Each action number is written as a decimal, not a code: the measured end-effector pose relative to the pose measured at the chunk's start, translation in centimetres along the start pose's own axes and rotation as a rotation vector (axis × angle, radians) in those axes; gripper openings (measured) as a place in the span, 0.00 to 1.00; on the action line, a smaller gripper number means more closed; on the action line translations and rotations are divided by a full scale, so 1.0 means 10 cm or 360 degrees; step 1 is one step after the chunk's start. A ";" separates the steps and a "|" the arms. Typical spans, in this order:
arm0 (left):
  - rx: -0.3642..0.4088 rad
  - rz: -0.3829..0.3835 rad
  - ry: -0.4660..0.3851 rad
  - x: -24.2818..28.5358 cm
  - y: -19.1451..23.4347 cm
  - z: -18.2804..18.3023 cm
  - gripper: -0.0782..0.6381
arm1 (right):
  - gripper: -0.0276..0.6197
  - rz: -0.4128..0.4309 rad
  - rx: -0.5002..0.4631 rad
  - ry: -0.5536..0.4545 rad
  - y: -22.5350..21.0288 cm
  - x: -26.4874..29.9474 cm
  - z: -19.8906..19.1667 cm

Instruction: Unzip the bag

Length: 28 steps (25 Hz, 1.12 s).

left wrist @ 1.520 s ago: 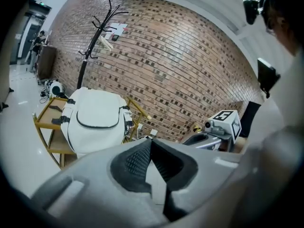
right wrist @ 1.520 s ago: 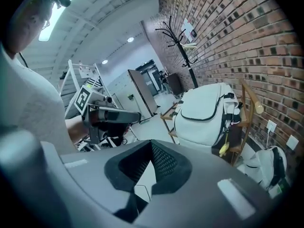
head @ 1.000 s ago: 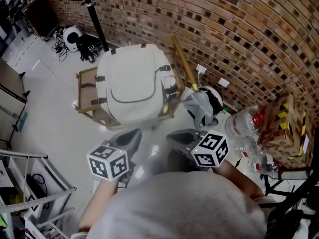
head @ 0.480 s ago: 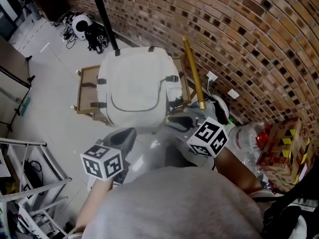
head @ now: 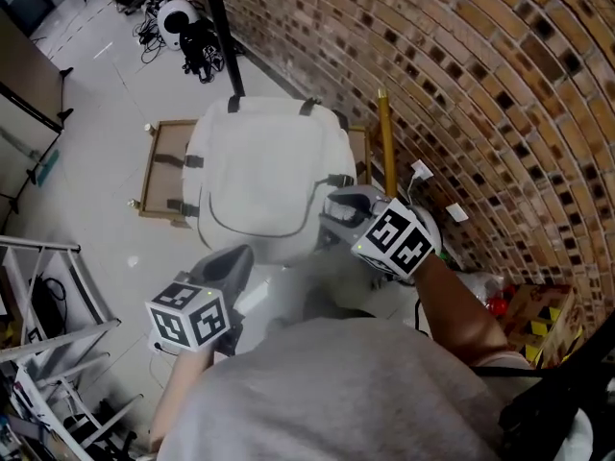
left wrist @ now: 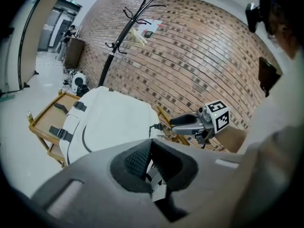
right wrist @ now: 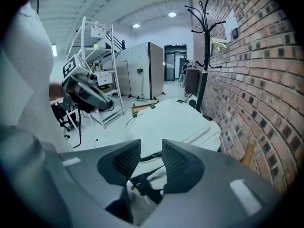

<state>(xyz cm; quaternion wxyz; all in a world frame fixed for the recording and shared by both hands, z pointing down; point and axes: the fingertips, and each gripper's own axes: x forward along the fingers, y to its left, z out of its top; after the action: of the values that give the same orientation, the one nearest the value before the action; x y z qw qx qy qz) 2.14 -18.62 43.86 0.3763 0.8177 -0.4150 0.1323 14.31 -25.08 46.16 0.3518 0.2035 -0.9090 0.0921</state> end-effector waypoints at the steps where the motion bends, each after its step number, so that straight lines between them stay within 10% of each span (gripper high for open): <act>1: -0.0016 0.0016 -0.0005 0.03 0.02 0.01 0.11 | 0.24 -0.0006 -0.0049 0.0038 -0.08 0.06 -0.03; 13: -0.0200 0.0168 -0.0070 0.08 0.28 0.06 0.11 | 0.27 0.0037 -0.0565 0.0380 -0.57 0.66 -0.27; 28: -0.0287 0.0231 -0.0097 0.08 0.39 0.00 0.11 | 0.11 0.0144 -0.0630 0.0486 -0.56 0.79 -0.46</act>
<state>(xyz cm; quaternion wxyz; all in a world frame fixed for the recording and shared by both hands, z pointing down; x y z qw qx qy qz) -0.39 -20.53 46.22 0.4250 0.7519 -0.4946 0.0965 14.18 -31.08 55.05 0.5136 0.0736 -0.8538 -0.0423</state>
